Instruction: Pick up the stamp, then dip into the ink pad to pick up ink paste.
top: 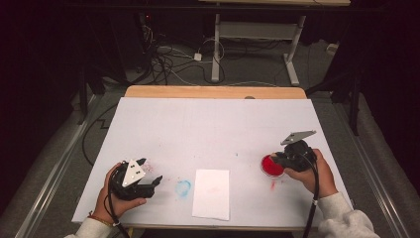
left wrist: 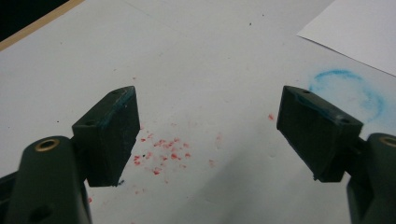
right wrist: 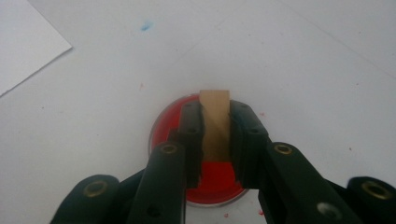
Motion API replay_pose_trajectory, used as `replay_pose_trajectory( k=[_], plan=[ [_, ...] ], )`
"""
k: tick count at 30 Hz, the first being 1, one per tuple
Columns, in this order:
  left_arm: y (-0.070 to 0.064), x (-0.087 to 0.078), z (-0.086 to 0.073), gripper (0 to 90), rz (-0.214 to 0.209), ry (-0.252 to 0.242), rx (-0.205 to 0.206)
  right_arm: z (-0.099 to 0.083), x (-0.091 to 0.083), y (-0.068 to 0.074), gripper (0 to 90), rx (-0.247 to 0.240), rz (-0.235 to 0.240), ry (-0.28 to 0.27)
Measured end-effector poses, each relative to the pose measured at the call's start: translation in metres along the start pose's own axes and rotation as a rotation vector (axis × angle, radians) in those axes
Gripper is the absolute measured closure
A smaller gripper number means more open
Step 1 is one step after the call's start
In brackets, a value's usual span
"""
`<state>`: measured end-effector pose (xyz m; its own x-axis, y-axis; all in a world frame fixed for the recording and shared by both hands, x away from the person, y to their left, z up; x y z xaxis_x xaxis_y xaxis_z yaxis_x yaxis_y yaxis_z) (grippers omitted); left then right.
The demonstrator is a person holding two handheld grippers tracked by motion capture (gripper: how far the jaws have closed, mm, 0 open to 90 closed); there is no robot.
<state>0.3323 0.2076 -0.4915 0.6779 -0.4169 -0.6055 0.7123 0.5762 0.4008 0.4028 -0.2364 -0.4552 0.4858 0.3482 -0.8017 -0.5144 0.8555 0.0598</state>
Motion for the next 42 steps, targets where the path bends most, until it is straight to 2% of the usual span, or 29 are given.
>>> replay_pose_trajectory(
  k=[15,26,29,37,42],
  plan=[
    [-0.002,0.002,0.001,20.7,-0.005,0.004,0.017,0.003,-0.027,0.004,76.5,-0.021,0.004,-0.08],
    [-0.002,0.005,0.003,20.7,-0.012,0.003,0.014,0.007,-0.048,0.005,76.4,-0.013,0.013,-0.139],
    [-0.002,0.006,0.004,20.7,-0.012,0.011,0.027,0.008,-0.053,0.006,76.4,-0.015,0.017,-0.153],
    [-0.004,0.005,0.005,20.7,-0.011,0.012,0.033,0.004,-0.042,0.013,76.4,-0.043,0.012,-0.105],
    [-0.005,0.007,0.004,20.7,-0.011,0.033,0.037,0.0,-0.019,0.014,76.4,-0.054,-0.001,-0.034]
  ],
)
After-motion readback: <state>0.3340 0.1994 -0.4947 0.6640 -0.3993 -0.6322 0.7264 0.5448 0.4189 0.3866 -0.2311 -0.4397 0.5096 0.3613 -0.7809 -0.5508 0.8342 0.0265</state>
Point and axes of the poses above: each handheld gripper's, and its own axes: x roughly forward along the jaws, z roughly out of its top, y roughly to its left, the point moved 5 cm from there along x, roughly forward along the jaws, and after that the axes turned 14 degrees about x, right-handed, at the moved point
